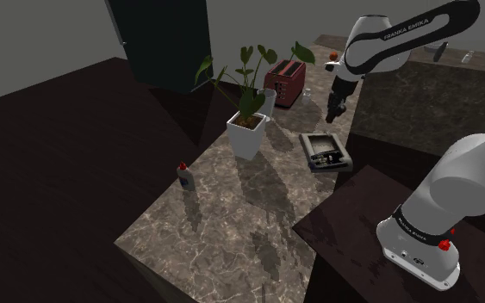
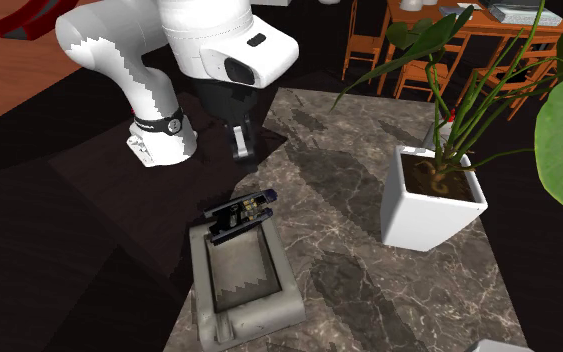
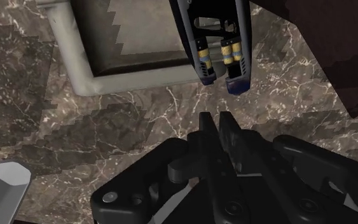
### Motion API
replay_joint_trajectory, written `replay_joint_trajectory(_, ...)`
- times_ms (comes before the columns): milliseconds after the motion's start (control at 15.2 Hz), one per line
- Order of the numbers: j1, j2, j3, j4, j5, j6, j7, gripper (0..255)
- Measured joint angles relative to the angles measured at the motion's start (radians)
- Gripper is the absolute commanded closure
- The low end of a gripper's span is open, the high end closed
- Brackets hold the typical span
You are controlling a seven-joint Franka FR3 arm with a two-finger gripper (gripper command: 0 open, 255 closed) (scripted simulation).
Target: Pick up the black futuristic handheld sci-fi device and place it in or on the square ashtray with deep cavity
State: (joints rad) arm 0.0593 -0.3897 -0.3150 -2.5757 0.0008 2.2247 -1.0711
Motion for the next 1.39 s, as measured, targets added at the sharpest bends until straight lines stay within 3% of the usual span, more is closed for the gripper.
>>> replay_joint_trajectory(330,0.000,0.000,0.000,0.000,0.000,0.000,0.000,255)
replay_joint_trajectory(396,0.000,0.000,0.000,0.000,0.000,0.000,0.000,0)
replay_joint_trajectory(528,0.000,-0.008,0.006,-0.022,-0.009,0.018,0.000,0)
replay_joint_trajectory(792,0.006,-0.019,0.043,-0.159,-0.069,0.173,-0.003,0)
replay_joint_trajectory(1056,-0.004,-0.004,0.091,-0.307,-0.157,0.366,0.010,0)
replay_joint_trajectory(1386,-0.058,0.095,0.166,-0.418,-0.292,0.606,0.071,0)
